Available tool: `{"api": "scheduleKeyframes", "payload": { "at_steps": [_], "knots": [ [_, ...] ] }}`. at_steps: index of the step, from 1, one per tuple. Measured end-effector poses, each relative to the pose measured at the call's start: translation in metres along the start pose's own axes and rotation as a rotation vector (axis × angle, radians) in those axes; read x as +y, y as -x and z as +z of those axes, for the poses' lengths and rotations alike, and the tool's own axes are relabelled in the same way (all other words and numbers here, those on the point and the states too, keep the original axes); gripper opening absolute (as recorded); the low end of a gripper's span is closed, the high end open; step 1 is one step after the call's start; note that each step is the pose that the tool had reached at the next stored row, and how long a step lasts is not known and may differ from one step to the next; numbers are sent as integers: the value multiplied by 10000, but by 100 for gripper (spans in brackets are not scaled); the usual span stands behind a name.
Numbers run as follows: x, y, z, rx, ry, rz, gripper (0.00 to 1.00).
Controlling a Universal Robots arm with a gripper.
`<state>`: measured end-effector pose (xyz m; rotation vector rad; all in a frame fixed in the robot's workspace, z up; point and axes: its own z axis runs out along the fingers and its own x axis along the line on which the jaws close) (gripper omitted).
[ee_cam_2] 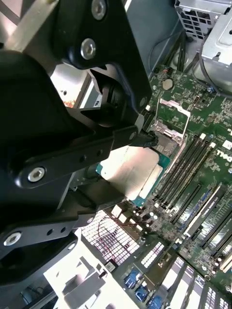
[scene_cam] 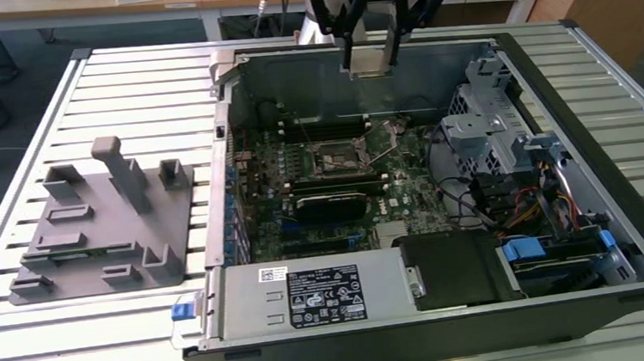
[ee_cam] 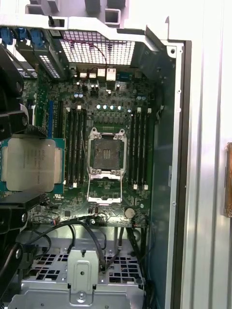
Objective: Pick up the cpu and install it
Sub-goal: 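Pick up the cpu and move it towards the insertion slot, then place the cpu into insertion slot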
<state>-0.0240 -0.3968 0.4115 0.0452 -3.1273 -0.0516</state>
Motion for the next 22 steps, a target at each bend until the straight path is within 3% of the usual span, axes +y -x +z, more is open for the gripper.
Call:
{"api": "scheduleKeyframes", "payload": {
  "at_steps": [12, 22],
  "knots": [
    [15, -7, 9, 1, -1, 2, 53],
    [143, -8, 32, 0, -1, 0, 53]
  ]
}}
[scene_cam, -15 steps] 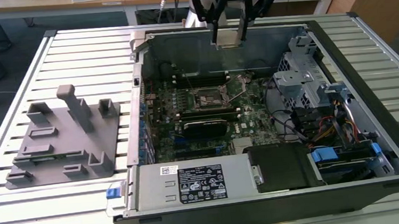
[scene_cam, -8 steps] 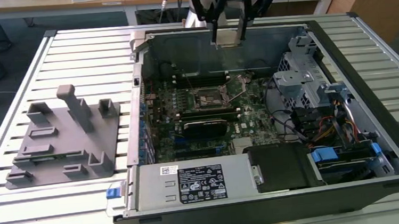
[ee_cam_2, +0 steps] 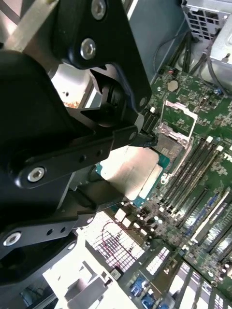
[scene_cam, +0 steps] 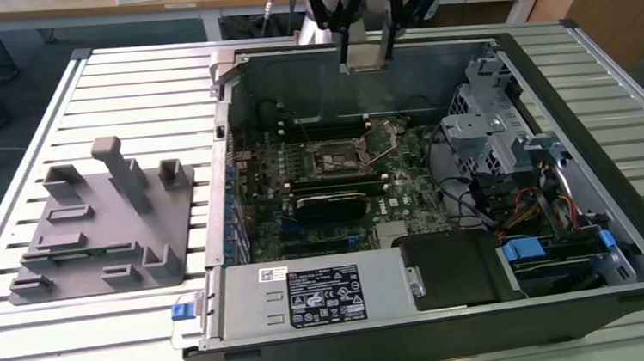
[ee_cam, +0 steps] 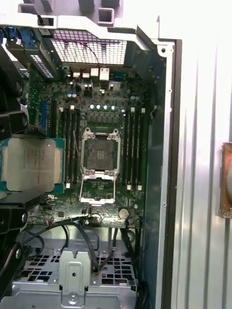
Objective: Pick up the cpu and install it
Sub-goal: 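Place the cpu into insertion slot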
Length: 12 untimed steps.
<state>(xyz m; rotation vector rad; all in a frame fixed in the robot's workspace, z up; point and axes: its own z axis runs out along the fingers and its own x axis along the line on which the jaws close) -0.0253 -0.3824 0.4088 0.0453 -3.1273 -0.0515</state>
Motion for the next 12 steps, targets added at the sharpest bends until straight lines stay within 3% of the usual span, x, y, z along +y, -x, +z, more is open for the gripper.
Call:
{"api": "scheduleKeyframes", "payload": {
  "at_steps": [12],
  "knots": [
    [110, -68, 50, 0, 0, 10, 53]
  ]
}}
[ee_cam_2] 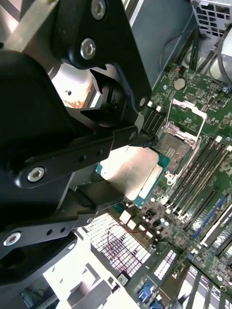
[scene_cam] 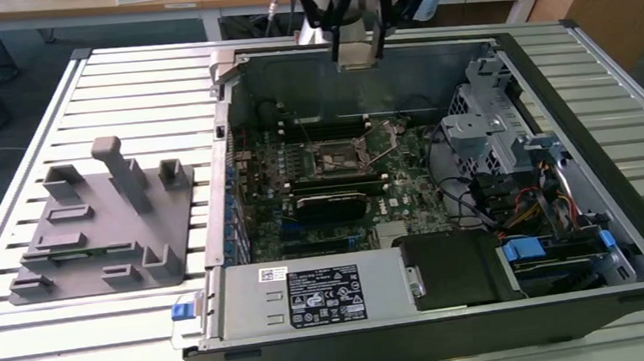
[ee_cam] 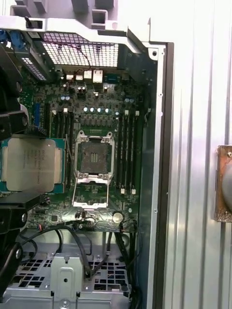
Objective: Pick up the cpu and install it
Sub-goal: 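Place the cpu into insertion slot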
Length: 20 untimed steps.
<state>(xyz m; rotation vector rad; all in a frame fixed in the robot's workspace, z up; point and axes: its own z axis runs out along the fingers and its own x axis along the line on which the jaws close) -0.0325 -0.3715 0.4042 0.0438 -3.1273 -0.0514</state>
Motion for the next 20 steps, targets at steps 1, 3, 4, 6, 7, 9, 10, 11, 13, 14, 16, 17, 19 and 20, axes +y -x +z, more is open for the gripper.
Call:
{"api": "scheduleKeyframes", "payload": {
  "at_steps": [1, 3, 4, 6, 7, 9, 10, 11, 13, 14, 16, 17, 19, 20],
  "knots": [
    [8, -6, 8, 0, 0, 12, 53],
    [11, -13, 18, -7, 5, 198, 53],
    [11, -14, 21, -11, 6, 338, 53],
    [12, -15, 29, -20, 8, 637, 53],
    [12, -16, 33, -25, 11, 764, 53],
    [22, -19, 40, -31, 14, 931, 53],
    [30, -20, 43, -33, 13, 982, 53],
    [41, -22, 46, -33, 13, 1023, 53],
    [65, -24, 55, -36, 14, 1098, 53],
    [75, -25, 60, -38, 16, 1147, 53],
    [82, -28, 72, -45, 19, 1328, 53],
    [82, -28, 78, -49, 21, 1455, 53],
    [82, -28, 87, -59, 23, 1799, 53],
    [82, -28, 92, -66, 26, 1980, 53]
  ]
}}
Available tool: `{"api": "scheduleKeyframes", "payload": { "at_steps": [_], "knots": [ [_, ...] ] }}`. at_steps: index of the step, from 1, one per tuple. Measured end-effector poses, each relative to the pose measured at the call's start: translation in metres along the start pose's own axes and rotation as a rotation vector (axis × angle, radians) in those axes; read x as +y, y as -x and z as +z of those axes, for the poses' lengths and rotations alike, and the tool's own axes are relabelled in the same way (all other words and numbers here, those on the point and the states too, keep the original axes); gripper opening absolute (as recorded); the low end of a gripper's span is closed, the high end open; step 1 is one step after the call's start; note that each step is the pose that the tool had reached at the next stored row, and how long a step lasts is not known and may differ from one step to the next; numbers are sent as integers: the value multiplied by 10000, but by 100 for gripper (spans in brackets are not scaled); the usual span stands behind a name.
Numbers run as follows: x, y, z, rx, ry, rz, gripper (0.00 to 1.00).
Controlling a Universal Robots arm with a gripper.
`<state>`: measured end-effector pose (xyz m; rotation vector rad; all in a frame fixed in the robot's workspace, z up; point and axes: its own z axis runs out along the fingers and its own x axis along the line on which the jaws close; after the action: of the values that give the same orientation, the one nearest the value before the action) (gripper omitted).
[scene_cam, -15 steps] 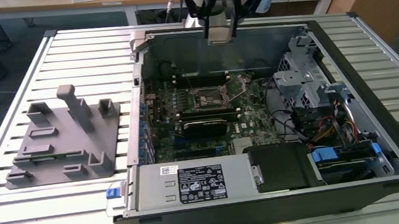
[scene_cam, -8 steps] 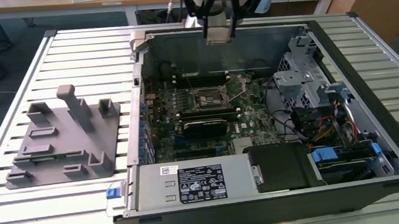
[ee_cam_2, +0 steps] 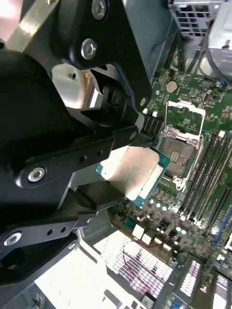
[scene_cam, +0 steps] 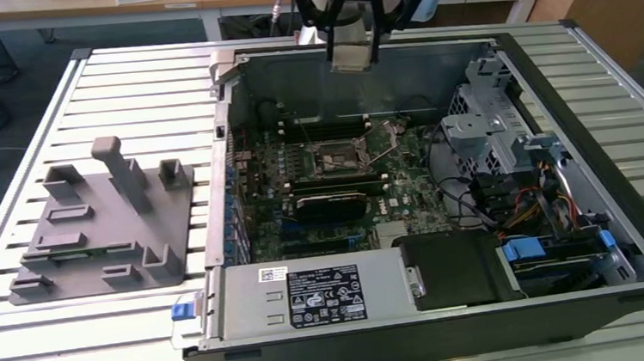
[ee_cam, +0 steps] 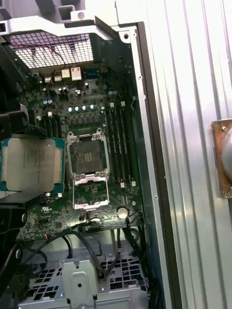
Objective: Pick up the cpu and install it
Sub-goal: 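Place the cpu into insertion slot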
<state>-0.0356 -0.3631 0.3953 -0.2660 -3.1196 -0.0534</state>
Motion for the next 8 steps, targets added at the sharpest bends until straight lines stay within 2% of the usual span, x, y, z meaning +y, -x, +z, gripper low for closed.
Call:
{"api": "scheduleKeyframes", "payload": {
  "at_steps": [8],
  "knots": [
    [-1, 0, 42, -47, 19, 1433, 53]
  ]
}}
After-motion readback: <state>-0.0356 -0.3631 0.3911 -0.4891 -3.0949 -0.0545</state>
